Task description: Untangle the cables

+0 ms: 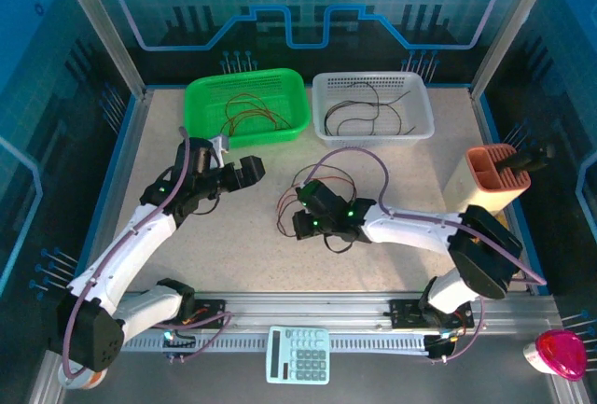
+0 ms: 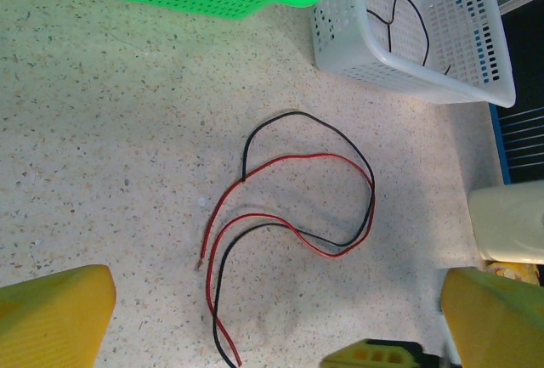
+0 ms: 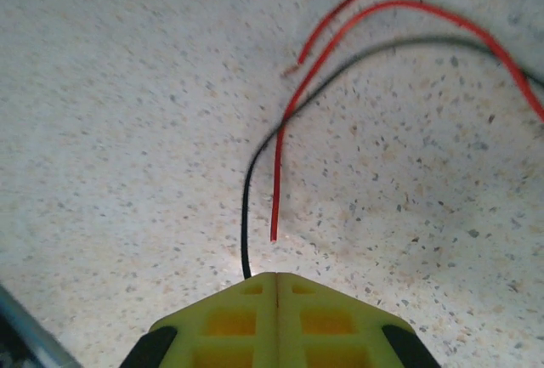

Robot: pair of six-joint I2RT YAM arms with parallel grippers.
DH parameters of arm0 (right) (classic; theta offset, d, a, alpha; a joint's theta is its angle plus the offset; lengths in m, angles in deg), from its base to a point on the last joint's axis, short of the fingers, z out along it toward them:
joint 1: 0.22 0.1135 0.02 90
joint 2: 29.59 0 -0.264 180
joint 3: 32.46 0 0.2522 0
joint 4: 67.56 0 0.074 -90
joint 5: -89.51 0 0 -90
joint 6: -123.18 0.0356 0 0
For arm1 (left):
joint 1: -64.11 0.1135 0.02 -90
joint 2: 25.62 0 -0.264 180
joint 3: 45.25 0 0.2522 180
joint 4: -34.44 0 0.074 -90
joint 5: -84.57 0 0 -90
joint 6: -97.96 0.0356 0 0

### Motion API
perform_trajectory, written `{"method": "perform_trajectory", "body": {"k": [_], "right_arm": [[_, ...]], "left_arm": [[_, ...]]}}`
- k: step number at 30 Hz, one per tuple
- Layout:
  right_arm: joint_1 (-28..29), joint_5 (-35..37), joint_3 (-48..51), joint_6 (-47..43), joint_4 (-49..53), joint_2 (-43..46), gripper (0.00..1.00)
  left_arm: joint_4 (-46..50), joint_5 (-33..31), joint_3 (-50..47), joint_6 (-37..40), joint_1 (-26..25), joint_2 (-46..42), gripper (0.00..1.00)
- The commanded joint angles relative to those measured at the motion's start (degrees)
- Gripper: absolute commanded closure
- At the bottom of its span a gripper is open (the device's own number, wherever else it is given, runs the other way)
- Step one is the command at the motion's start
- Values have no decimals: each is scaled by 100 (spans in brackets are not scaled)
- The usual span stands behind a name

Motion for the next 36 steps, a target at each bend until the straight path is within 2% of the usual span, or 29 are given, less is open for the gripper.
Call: {"method": "perform_trajectory", "body": {"k": [1,6,15,23,29,36], "right_arm": [[13,173,-397,-294,413,366,100],[-314,77,-1126,-690,791,694,100],[-1081,-545,-2131,-1004,1148,983,100],[-1299,-758,-2226,-1034,1242,1079,100],[-1329,-805,-2142,-965,1178,1140,100],[-1350,-837,-2168,-937,1163,1142,100]], "left_arm": [[-136,240,-132,-1,-56,-63,1],[-485,803,-275,179,-134,-37,1],[-2032,1553,-1128,571,-417,-604,5],[-2679,1455,-1117,1087,-924,-422,6],[-2852,1325,-812,1426,-1308,218,15],[-3147,1181,-644,1522,-1720,693,20]]}}
